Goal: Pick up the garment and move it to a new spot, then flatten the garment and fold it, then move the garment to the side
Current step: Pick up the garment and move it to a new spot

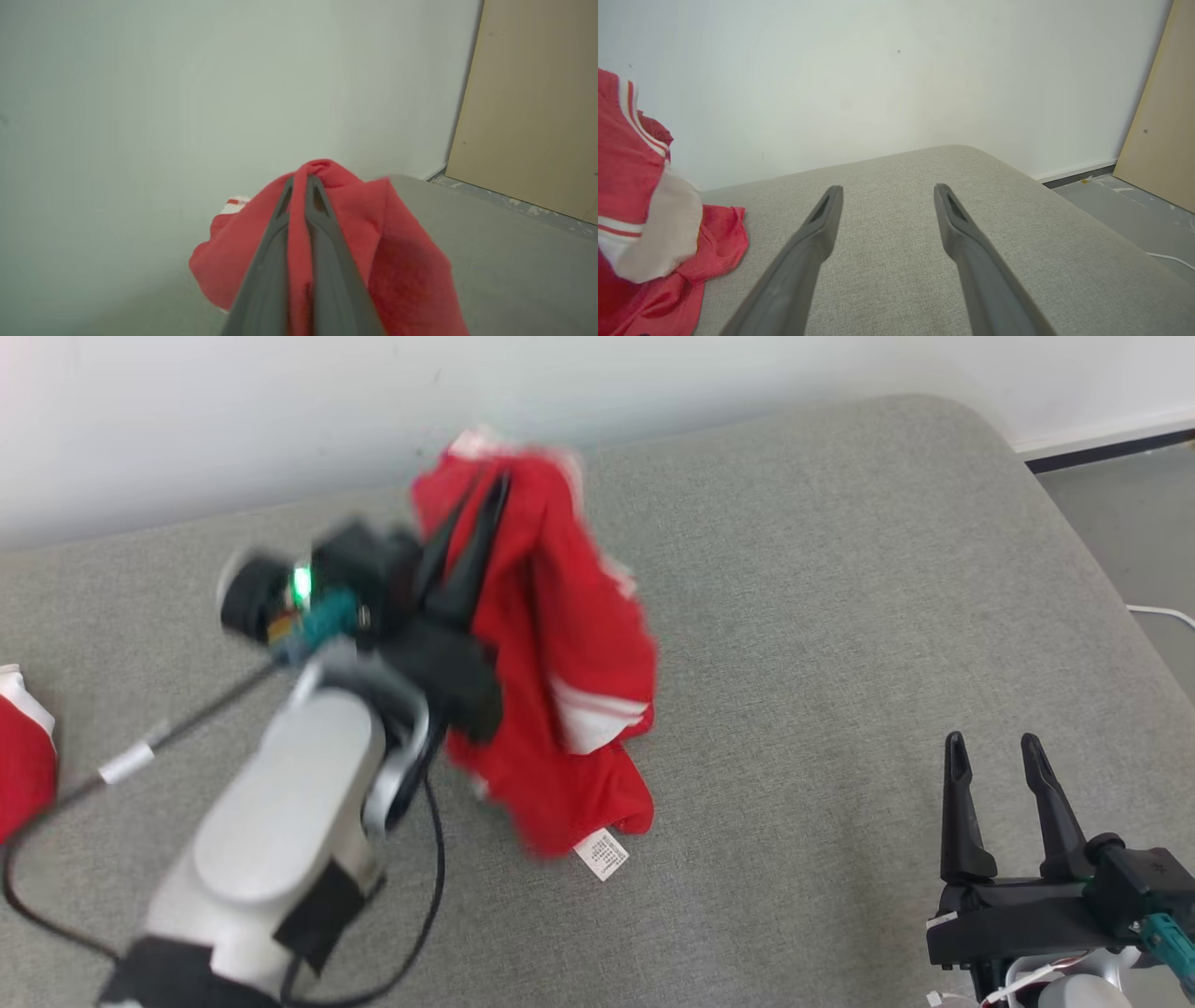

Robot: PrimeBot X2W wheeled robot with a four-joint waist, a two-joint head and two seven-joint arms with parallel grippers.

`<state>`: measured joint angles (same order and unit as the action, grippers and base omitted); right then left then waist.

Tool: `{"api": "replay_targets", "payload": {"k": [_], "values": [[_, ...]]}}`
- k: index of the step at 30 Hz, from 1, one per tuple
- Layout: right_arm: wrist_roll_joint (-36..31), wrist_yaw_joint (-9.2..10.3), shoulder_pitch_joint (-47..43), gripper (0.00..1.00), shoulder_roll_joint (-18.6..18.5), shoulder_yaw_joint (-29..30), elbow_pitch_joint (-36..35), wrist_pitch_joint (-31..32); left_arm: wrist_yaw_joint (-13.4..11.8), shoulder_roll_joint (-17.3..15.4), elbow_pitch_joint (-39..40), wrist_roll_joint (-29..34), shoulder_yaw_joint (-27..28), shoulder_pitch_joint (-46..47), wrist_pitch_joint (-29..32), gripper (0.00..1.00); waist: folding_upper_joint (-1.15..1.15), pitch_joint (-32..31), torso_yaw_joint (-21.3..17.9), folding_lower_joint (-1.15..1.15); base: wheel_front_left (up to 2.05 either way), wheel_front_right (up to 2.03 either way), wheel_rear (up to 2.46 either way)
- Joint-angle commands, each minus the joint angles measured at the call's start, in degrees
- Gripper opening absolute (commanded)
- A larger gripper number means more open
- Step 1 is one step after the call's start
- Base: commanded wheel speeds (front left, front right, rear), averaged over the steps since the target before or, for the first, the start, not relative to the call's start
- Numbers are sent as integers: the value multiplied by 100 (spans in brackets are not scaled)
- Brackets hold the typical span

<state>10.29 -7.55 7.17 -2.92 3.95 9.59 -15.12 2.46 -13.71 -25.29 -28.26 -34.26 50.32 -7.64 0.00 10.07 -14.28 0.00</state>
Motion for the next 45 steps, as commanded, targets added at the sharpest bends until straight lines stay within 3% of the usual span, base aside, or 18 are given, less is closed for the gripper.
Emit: {"api": "replay_targets", "payload": {"k": [1, 6, 8, 15, 22, 33, 40, 45], "values": [[-31, 12, 24, 100, 6, -13, -13, -5, -2, 44, -154, -63, -26, -225, -97, 0, 0, 30, 11, 0, 0, 0, 0], [-54, 12, 65, 100, 6, -72, 35, -5, 4, 219, -888, -134, -191, -896, -401, 0, 0, 52, 84, 0, 0, 0, 0], [-73, 12, 62, 100, 5, -87, 51, -5, 41, 294, -1084, -76, -276, -1003, -499, 100, 0, 35, 141, 0, 0, 0, 0], [-152, 12, -56, 100, 5, -33, 64, -5, -58, 393, -727, 71, 41, -1159, -757, 100, 0, -206, 481, 0, 0, 0, 0], [-234, 12, -207, 100, 3, -20, 18, -5, -294, 109, 616, 599, 899, -1863, -757, 100, 0, -463, 887, 0, 0, 0, 0], [-292, 12, -384, 100, 4, -16, 18, -5, -364, -251, 1515, 934, 1941, -3239, -759, 100, 0, -691, 1320, 0, 0, 0, 0], [-331, 12, -467, 100, 3, 1, 37, -5, -362, -177, 1952, 1061, 2602, -4243, -759, 100, 0, -752, 1517, 0, 0, 0, 0], [-337, 12, -517, 100, 4, 17, 55, -5, -296, 68, 2190, 1253, 2902, -4793, -759, 100, 0, -787, 1642, 0, 0, 0, 0]]}}
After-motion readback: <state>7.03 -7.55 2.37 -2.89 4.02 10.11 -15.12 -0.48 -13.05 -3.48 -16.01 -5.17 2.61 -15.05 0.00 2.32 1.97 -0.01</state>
